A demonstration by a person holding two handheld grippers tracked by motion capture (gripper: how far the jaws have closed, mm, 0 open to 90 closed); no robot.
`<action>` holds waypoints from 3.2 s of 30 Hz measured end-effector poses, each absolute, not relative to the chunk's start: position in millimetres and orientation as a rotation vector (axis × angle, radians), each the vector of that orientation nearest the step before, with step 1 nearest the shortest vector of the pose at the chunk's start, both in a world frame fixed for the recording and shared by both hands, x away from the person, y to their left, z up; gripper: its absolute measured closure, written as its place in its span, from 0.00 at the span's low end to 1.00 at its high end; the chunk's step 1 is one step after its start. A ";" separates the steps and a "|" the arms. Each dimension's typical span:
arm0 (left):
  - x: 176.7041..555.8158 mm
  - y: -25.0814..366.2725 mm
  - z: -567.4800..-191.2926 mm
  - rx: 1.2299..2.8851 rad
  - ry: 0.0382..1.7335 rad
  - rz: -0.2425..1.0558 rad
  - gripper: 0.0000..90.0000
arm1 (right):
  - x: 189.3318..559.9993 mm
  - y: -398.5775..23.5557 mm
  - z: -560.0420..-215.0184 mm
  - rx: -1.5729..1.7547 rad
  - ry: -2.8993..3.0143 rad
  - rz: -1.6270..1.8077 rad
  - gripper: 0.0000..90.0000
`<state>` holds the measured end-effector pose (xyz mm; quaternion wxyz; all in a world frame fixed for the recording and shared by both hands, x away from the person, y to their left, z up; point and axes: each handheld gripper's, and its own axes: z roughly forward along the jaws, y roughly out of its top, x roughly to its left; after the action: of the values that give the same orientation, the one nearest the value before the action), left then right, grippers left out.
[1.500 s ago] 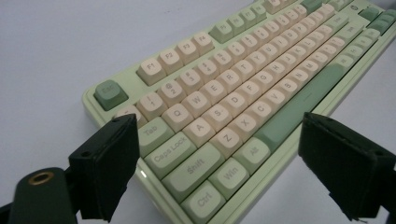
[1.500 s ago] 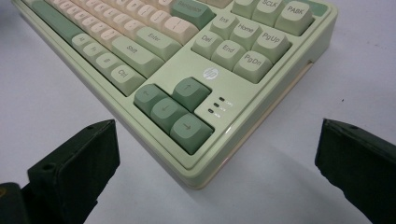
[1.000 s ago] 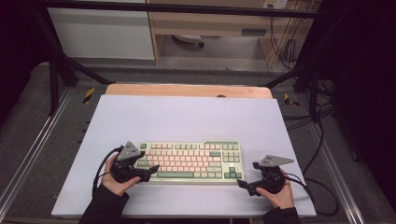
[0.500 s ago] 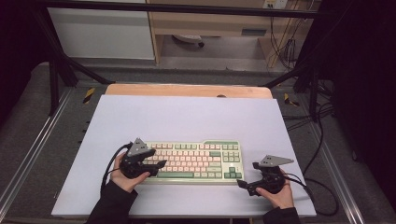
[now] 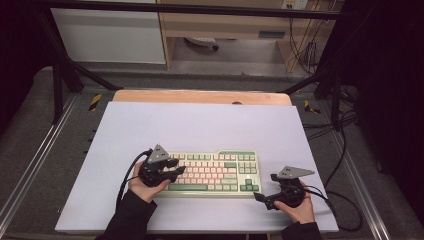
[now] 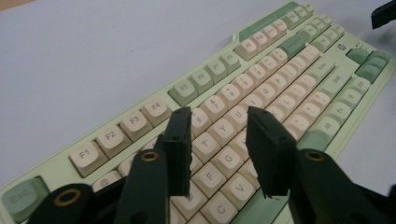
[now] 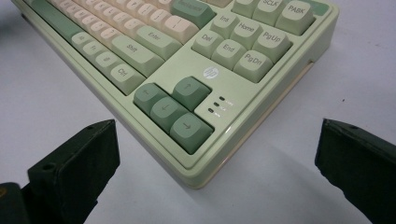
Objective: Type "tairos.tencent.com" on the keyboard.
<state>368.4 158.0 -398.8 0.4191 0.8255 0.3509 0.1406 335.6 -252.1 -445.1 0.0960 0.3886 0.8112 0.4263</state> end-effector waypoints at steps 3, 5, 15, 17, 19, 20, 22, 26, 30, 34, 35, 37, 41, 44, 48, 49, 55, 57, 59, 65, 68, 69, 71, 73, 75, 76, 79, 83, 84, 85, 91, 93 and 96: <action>370.8 153.6 -400.3 2.075 0.878 0.344 0.73 | 335.8 -252.3 -445.1 1.148 2.406 1.261 0.01; 372.3 150.9 -401.9 2.079 0.878 0.335 0.77 | 335.7 -252.2 -445.1 1.148 2.403 1.264 0.01; 378.9 139.9 -411.6 2.112 0.875 0.318 0.92 | 335.9 -252.3 -445.3 1.144 2.408 1.259 0.01; 379.4 139.2 -413.1 2.112 0.877 0.316 0.95 | 335.8 -252.3 -445.2 1.148 2.407 1.261 0.01; 379.9 139.1 -413.8 2.112 0.875 0.326 0.98 | 335.9 -252.4 -445.4 1.140 2.407 1.260 0.01; 380.3 139.5 -414.0 2.112 0.877 0.327 0.99 | 336.0 -252.3 -445.5 1.140 2.408 1.259 0.01; 381.0 140.5 -415.0 2.112 0.882 0.328 1.00 | 336.0 -252.1 -445.7 1.140 2.408 1.259 0.01; 383.2 142.2 -417.3 2.114 0.891 0.335 1.00 | 336.2 -252.2 -446.0 1.134 2.412 1.257 0.01; 384.7 144.2 -419.5 2.119 0.901 0.339 1.00 | 336.1 -252.1 -445.8 1.138 2.409 1.259 0.01; 386.4 144.5 -422.7 2.128 0.909 0.343 1.00 | 336.0 -252.1 -445.8 1.137 2.410 1.257 0.01; 386.7 144.6 -423.4 2.131 0.909 0.342 1.00 | 336.0 -252.1 -445.8 1.136 2.410 1.258 0.01; 386.6 144.6 -424.8 2.133 0.909 0.341 1.00 | 336.0 -252.1 -445.7 1.137 2.409 1.258 0.01; 385.9 144.5 -425.7 2.131 0.906 0.347 1.00 | 335.8 -252.2 -445.5 1.137 2.410 1.258 0.01; 385.9 144.0 -428.0 2.141 0.907 0.346 1.00 | 335.6 -252.3 -445.4 1.137 2.410 1.258 0.01; 385.4 143.9 -428.5 2.136 0.904 0.346 1.00 | 335.4 -252.3 -445.1 1.140 2.408 1.263 0.01; 385.2 144.1 -428.4 2.136 0.904 0.345 1.00 | 335.3 -252.3 -445.1 1.141 2.408 1.263 0.01; 382.2 147.7 -423.4 2.121 0.894 0.352 1.00 | 335.4 -252.4 -445.1 1.136 2.407 1.267 0.01; 381.4 149.1 -422.5 2.121 0.892 0.345 1.00 | 335.5 -252.5 -445.0 1.133 2.408 1.267 0.01; 380.2 150.4 -421.7 2.119 0.891 0.340 1.00 | 335.4 -252.5 -445.0 1.134 2.407 1.267 0.01; 375.3 157.1 -416.5 2.108 0.878 0.336 1.00 | 335.4 -252.5 -445.1 1.135 2.407 1.267 0.01; 372.7 162.1 -414.0 2.107 0.875 0.336 1.00 | 335.4 -252.5 -445.1 1.135 2.407 1.267 0.01; 371.9 163.9 -413.4 2.106 0.875 0.337 1.00 | 335.4 -252.5 -445.1 1.135 2.407 1.267 0.01; 370.4 167.4 -412.0 2.104 0.876 0.340 1.00 | 335.3 -252.4 -445.0 1.137 2.410 1.266 0.01; 368.7 170.8 -410.6 2.101 0.876 0.342 1.00 | 335.2 -252.4 -445.0 1.138 2.409 1.267 0.01; 367.0 174.1 -409.7 2.099 0.875 0.347 1.00 | 335.4 -252.6 -445.1 1.132 2.406 1.267 0.01; 366.2 175.6 -409.4 2.100 0.876 0.347 1.00 | 335.4 -252.6 -445.1 1.133 2.406 1.267 0.01; 364.2 179.7 -408.6 2.100 0.877 0.350 1.00 | 335.4 -252.7 -445.0 1.130 2.405 1.269 0.01; 362.4 185.4 -406.9 2.095 0.883 0.359 1.00 | 335.0 -252.6 -444.8 1.135 2.405 1.270 0.01; 362.1 186.8 -406.7 2.093 0.886 0.359 1.00 | 335.0 -252.7 -444.7 1.136 2.405 1.270 0.01; 361.7 188.1 -406.5 2.093 0.889 0.361 1.00 | 335.1 -252.6 -444.8 1.138 2.403 1.272 0.01; 357.8 198.1 -408.9 2.098 0.910 0.371 1.00 | 335.0 -252.5 -444.8 1.135 2.404 1.271 0.01; 356.3 202.2 -410.4 2.095 0.919 0.373 1.00 | 335.1 -252.6 -444.9 1.132 2.405 1.271 0.01; 355.5 207.0 -412.3 2.097 0.927 0.378 1.00 | 335.1 -252.3 -445.1 1.136 2.407 1.270 0.01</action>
<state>355.5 207.0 -412.3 0.3976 0.8280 0.3660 0.1494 335.1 -252.3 -445.1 0.0960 0.3835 0.8125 0.4285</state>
